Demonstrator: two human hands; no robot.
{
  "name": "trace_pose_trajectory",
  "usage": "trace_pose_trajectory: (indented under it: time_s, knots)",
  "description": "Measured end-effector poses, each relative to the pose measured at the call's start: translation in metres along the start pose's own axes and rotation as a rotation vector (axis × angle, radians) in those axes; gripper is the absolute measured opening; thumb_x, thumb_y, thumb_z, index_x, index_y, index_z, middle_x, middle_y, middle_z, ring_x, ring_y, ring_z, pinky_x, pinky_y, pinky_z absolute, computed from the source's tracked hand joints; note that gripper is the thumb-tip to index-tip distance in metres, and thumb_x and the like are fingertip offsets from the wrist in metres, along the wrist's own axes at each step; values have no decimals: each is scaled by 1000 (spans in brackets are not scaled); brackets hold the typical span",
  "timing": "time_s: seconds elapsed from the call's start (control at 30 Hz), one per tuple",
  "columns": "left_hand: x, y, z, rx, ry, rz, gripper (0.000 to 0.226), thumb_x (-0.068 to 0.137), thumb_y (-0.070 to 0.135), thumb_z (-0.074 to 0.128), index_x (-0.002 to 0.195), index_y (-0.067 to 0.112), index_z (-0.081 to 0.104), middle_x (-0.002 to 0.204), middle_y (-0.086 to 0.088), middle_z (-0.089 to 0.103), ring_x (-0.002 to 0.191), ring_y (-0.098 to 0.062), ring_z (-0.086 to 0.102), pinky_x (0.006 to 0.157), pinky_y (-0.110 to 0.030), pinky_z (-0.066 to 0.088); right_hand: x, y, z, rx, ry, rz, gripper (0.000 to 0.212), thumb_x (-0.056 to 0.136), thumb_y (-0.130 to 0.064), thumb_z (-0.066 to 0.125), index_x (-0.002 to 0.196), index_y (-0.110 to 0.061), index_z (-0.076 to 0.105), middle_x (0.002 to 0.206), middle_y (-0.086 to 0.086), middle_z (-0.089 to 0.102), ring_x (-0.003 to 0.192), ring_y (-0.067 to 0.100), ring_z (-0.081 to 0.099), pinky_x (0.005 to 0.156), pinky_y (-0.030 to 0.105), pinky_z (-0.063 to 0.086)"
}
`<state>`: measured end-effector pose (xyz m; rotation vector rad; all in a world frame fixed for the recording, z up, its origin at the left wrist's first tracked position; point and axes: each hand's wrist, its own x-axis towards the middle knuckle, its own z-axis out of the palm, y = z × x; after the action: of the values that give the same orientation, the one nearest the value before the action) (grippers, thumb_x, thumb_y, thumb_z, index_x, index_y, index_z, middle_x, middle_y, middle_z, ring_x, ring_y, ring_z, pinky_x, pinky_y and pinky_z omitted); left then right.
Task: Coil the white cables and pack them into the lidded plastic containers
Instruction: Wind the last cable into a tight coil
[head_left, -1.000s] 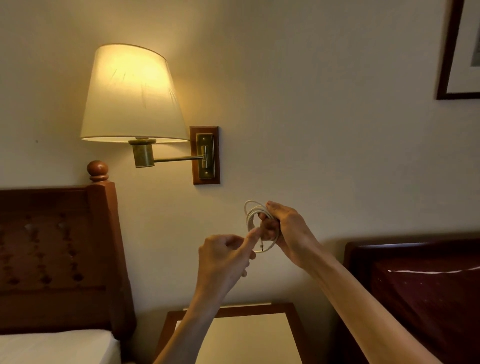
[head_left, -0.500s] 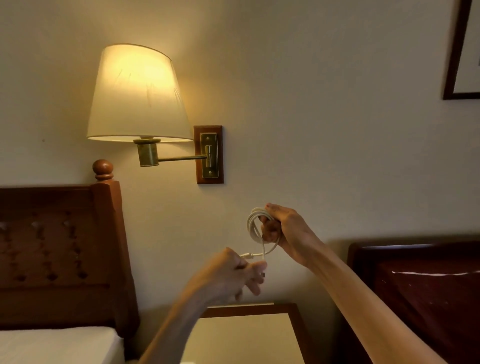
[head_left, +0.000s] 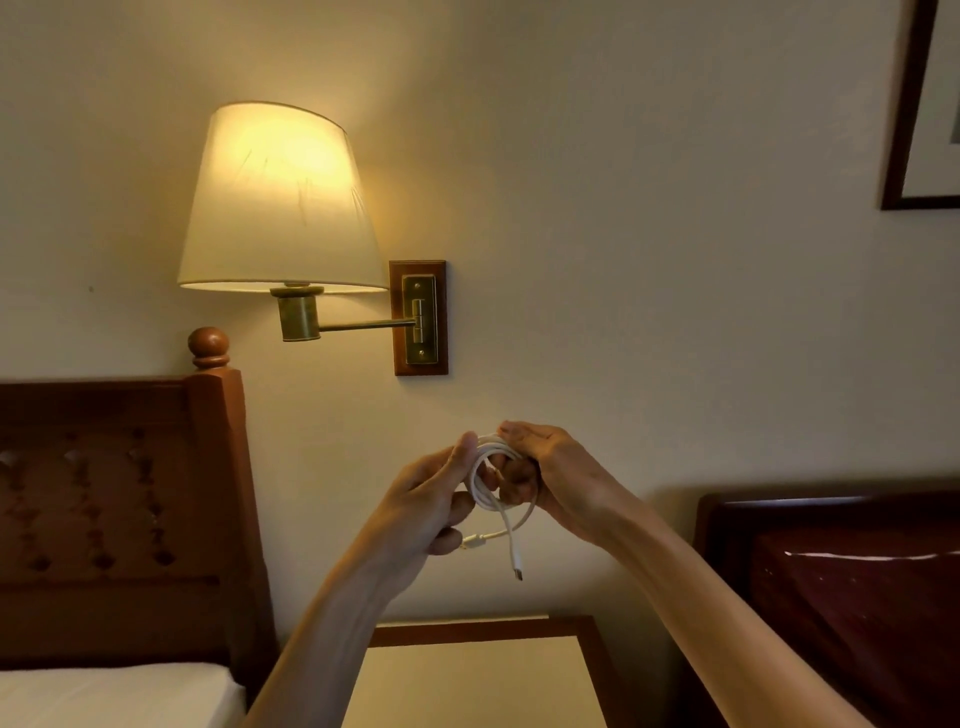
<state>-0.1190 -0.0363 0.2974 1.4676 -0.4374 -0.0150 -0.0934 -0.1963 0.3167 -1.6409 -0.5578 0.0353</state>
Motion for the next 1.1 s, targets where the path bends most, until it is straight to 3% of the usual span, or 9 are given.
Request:
trace_pose_trajectory:
  time_s: [0.1, 0.23, 0.33, 0.5, 0.6, 0.7, 0.77, 0.97, 1.1]
  knots:
    - [1, 2, 1, 59, -46, 17, 55, 92, 51, 46, 106, -1, 57, 65, 2, 46, 51, -7, 26, 44, -20, 22, 1, -1, 1, -7, 21, -29, 39, 105, -28, 35, 84, -10, 63, 66, 6, 57, 65, 21, 51, 71, 34, 46]
    - [2, 2, 9, 283, -22, 106, 44, 99, 48, 34, 77, 14, 53, 59, 11, 50, 53, -3, 44, 50, -14, 35, 4, 5, 0, -37, 57, -57, 38, 105, -29, 37, 88, -12, 65, 80, 10, 64, 79, 28, 60, 87, 44, 50]
    - [8, -6, 15, 328, 92, 252, 38, 101, 37, 32, 96, 15, 62, 77, 6, 65, 71, -1, 61, 64, -11, 46, 3, 10, 7, -165, 149, -147, 34, 104, -29, 39, 93, -15, 68, 86, 4, 68, 89, 21, 64, 86, 34, 54]
    - [12, -16, 13, 364, 238, 371, 37, 100, 40, 32, 87, 19, 59, 60, 13, 47, 49, -4, 40, 48, -15, 34, -5, 24, 5, -368, 404, -375, 19, 97, -25, 54, 102, -20, 72, 99, -10, 67, 96, 5, 62, 84, 18, 52]
    - [15, -16, 5, 284, 282, 321, 38, 97, 46, 32, 73, 20, 48, 57, 10, 37, 47, -4, 30, 48, -18, 27, -14, 36, -4, -304, 287, -243, 17, 94, -27, 59, 95, -19, 74, 85, -2, 72, 84, 15, 68, 80, 32, 59]
    - [18, -18, -2, 234, 327, 274, 39, 100, 43, 32, 72, 19, 45, 57, 9, 35, 47, -4, 28, 47, -21, 26, -24, 48, -8, -339, 261, -117, 13, 92, -24, 63, 86, -20, 75, 78, -3, 73, 74, 10, 67, 70, 26, 57]
    - [19, -20, -2, 211, 342, 250, 39, 101, 41, 32, 72, 19, 45, 57, 9, 34, 46, -4, 27, 47, -22, 25, -29, 47, -7, -123, 237, -20, 15, 94, -17, 61, 89, -11, 74, 78, 3, 72, 70, 15, 66, 66, 25, 56]
    - [21, -27, 4, 107, 340, 156, 42, 101, 41, 33, 71, 15, 46, 54, 8, 36, 44, -7, 23, 42, -24, 19, -25, 44, 1, -70, 313, 42, 28, 92, -19, 66, 118, -14, 59, 106, 5, 67, 82, 19, 70, 67, 26, 58]
    - [23, -30, 4, 71, 341, 127, 42, 102, 40, 32, 72, 14, 46, 56, 5, 34, 43, -7, 21, 42, -25, 17, -23, 53, 3, -6, 284, 54, 14, 93, -13, 63, 101, -6, 71, 89, 13, 72, 75, 18, 68, 68, 24, 57]
